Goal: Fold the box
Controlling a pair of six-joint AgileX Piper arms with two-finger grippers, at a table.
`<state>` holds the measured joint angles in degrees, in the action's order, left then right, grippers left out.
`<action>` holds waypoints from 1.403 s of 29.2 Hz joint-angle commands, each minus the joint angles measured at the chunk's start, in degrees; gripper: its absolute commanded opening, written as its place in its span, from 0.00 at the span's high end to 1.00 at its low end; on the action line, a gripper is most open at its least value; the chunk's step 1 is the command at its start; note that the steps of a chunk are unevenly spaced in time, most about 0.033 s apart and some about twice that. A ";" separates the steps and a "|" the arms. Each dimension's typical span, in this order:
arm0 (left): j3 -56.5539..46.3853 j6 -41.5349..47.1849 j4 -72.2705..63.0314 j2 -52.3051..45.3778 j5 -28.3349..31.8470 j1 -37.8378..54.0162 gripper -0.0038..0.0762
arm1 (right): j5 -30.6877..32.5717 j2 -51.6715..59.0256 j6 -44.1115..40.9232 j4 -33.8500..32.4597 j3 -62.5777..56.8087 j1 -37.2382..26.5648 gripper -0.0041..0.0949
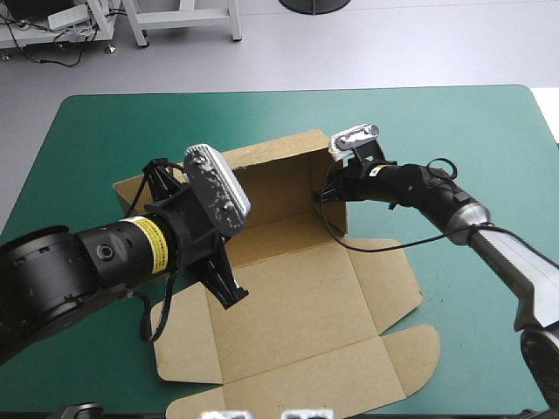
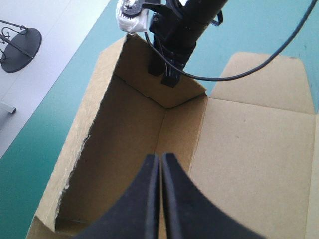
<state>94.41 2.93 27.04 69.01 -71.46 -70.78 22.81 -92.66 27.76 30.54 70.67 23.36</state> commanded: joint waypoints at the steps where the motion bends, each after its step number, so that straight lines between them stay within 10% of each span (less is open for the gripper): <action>1: 3.61 3.32 2.20 -1.23 -1.96 -0.22 0.95 | 4.60 2.38 -4.92 -3.12 5.20 -3.17 0.97; 8: 3.61 7.20 3.53 -1.23 -2.09 11.52 0.95 | 18.05 2.48 -19.12 -20.40 13.53 -4.36 0.97; 24: 3.61 -6.88 -19.16 1.54 -1.99 71.40 0.95 | 48.97 2.48 -19.75 -19.21 27.30 -4.36 0.97; 41: -9.20 -13.08 -40.04 16.41 7.66 85.52 0.95 | 48.83 -9.20 -19.49 -19.16 27.26 -4.49 0.97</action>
<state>84.32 -10.03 -11.31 86.68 -67.07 14.69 69.80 -101.56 7.85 9.67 96.10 19.12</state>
